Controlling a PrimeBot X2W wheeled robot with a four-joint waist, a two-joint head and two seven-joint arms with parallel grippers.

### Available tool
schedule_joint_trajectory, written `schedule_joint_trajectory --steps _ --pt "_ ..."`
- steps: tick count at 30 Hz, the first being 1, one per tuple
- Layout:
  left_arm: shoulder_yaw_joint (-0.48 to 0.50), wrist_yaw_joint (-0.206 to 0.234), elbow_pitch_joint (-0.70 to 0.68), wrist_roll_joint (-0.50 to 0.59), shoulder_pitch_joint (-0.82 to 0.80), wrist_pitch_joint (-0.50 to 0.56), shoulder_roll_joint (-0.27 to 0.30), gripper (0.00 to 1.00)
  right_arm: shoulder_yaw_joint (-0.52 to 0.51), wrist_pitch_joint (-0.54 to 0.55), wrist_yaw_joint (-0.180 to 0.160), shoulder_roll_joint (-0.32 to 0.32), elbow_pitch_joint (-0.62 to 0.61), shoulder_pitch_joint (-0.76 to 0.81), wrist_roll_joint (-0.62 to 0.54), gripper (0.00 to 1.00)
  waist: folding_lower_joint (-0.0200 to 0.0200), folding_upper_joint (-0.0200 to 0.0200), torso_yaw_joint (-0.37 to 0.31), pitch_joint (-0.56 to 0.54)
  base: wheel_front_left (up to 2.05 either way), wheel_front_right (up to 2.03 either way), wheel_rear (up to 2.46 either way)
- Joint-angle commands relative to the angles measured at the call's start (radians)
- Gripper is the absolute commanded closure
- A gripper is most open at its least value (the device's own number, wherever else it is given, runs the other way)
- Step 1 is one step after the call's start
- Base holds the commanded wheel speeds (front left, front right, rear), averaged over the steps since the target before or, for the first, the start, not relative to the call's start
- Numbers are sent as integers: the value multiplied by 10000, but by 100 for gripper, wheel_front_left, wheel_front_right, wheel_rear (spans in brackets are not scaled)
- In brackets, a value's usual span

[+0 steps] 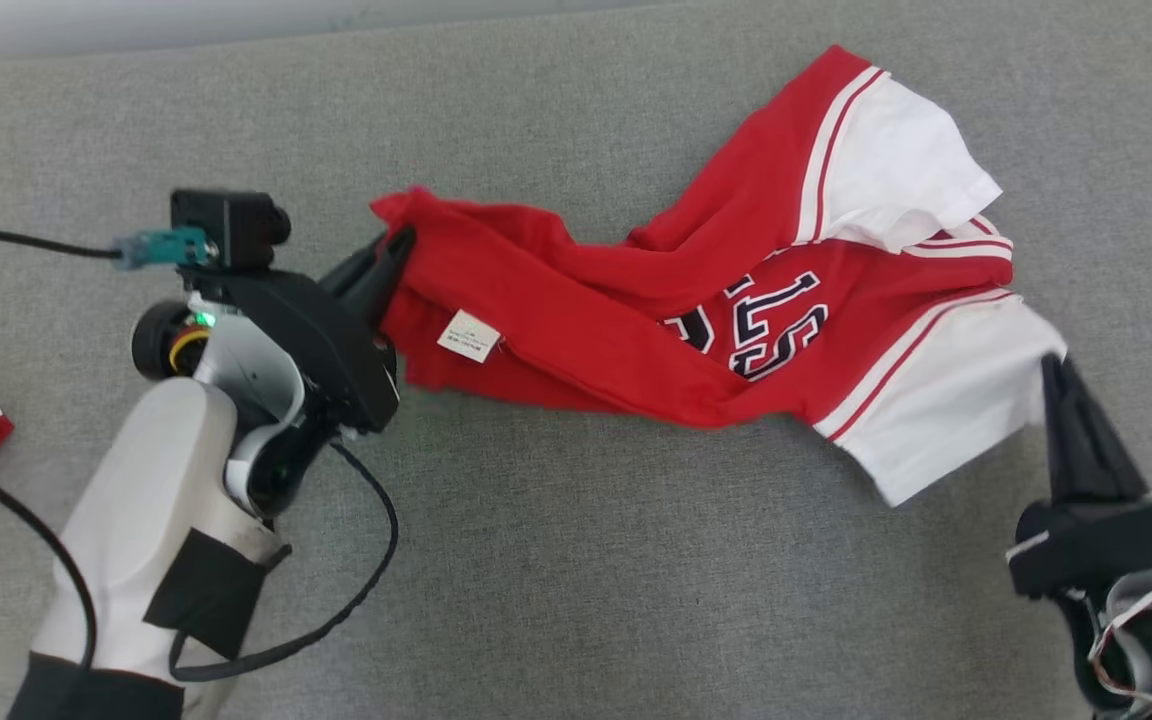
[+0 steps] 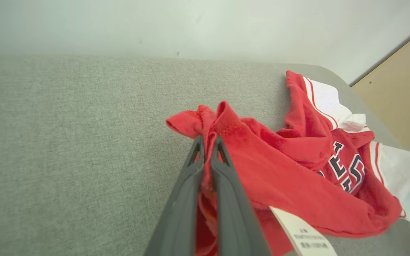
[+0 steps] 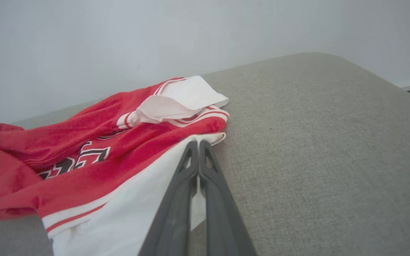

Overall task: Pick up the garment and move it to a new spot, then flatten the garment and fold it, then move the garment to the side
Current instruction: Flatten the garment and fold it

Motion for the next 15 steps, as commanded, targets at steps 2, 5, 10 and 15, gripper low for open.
schedule_joint_trajectory --steps 2,5,10,15 --pt "71 -25 -329 -35 -153 60 172 100 -102 -92 1 -131 -413 -196 -74 100 -1 -1 -38 -97 0 0 0" --pt "151 51 -851 -68 -216 168 333 100 -184 -106 2 -188 -1088 -521 43 100 -1 -1 -81 -225 0 0 0" --pt "399 379 -1929 278 -399 -297 561 100 -595 -310 1 -376 -2185 -1338 67 100 -1 -1 -101 -519 0 0 0" --pt "594 928 -3090 628 -261 -814 599 100 -815 -316 2 -417 -2922 -2358 -73 100 -1 -1 -19 -877 0 0 0"
